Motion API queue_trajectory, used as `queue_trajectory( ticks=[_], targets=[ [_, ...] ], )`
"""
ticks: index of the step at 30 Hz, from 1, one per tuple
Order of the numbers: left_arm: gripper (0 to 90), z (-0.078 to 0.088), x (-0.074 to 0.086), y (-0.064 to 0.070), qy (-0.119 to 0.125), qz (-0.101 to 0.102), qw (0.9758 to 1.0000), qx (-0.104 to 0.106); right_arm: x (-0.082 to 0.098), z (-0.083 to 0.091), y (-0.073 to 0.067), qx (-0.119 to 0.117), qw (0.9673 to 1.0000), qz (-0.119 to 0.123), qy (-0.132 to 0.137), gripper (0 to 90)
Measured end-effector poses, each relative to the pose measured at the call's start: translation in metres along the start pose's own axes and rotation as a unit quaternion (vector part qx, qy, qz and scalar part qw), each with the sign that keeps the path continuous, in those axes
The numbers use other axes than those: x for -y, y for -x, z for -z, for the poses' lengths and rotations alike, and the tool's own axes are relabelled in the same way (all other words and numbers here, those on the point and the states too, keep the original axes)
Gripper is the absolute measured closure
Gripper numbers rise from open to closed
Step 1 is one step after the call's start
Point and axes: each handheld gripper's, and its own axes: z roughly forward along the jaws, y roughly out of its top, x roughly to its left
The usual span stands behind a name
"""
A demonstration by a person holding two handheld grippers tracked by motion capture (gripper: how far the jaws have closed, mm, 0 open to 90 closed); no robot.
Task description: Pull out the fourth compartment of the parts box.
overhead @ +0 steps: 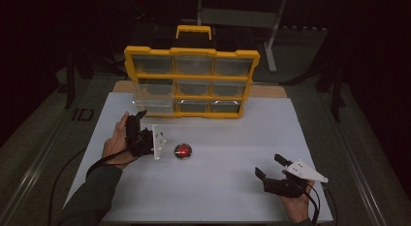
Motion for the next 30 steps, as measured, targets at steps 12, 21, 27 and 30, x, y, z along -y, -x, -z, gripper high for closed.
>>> queue_trajectory(
  ticks=[12, 21, 27, 30],
  targets=[
    [0.0, 0.008, 0.023, -0.004, -0.004, 0.160, 0.9836, 0.082, 0.000, 0.001, 0.000, 0.001, 1.0000, -0.002, 0.000, 8.8],
    [0.0, 0.018, 0.046, -0.016, 0.025, 0.305, 0.9402, 0.150, 0.000, 0.000, 0.000, -0.003, 1.0000, -0.004, -0.001, 8.8],
    [0.0, 0.022, 0.060, -0.020, 0.047, 0.373, 0.9103, 0.173, 0.000, -0.001, 0.001, -0.008, 0.9999, -0.004, -0.007, 8.9],
    [0.0, 0.025, 0.063, -0.019, 0.048, 0.380, 0.9067, 0.177, 0.000, -0.001, 0.001, -0.011, 0.9999, -0.004, -0.006, 8.8]
  ],
)
